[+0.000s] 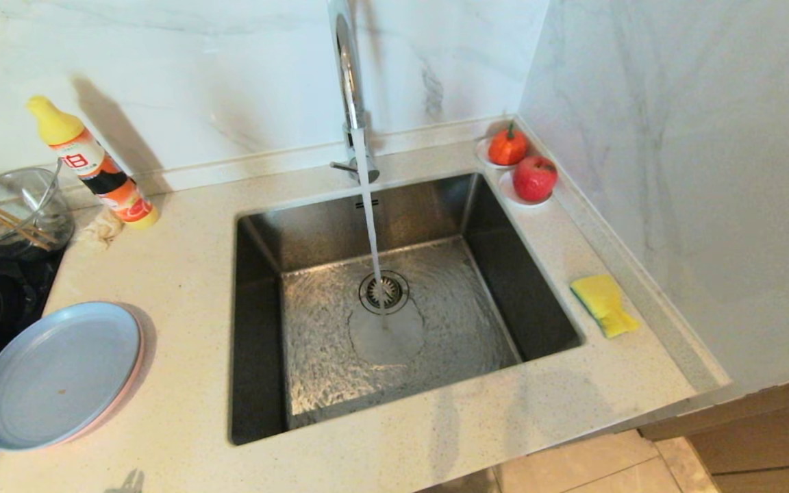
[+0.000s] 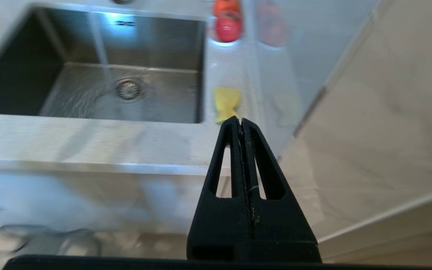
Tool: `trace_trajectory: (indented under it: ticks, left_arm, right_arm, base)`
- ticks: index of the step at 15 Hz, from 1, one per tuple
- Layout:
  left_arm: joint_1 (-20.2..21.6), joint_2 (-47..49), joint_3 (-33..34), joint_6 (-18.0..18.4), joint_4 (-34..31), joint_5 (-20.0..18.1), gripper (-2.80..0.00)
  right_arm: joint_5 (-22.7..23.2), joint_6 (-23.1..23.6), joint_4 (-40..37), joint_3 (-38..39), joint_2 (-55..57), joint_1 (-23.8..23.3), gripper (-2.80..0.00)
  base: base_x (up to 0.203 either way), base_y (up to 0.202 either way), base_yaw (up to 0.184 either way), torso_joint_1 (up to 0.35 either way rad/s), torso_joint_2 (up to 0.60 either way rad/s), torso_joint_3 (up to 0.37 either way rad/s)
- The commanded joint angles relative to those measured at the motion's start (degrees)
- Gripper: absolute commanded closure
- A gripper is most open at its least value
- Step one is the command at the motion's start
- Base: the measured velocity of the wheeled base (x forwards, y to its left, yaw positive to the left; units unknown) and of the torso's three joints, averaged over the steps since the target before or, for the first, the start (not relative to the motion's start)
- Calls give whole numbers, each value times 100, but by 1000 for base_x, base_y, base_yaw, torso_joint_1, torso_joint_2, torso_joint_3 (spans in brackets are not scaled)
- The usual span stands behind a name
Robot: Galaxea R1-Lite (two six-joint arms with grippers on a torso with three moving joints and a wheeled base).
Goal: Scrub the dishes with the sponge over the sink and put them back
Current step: Wash the plate
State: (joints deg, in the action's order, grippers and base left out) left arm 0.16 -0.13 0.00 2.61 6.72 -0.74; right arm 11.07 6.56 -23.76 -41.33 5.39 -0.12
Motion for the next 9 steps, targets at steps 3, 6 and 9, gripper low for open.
trace_trajectory:
  ticks: [3,6,9]
  left_arm:
    - [3,22,229,2,8,4,0]
    - [2,22,229,2,5,4,0]
    - [2,22,229,2,5,4,0]
  right_arm:
    - [375,42,-241,-1139,1630,-132,0]
    - [594,388,-257,-1502,2737,-390,0]
    - [699,574,-269,-1808,3867,-448,0]
  base:
    - [0,0,0,0,0,0]
    - [0,0,0,0,0,0]
    - [0,0,0,0,0,0]
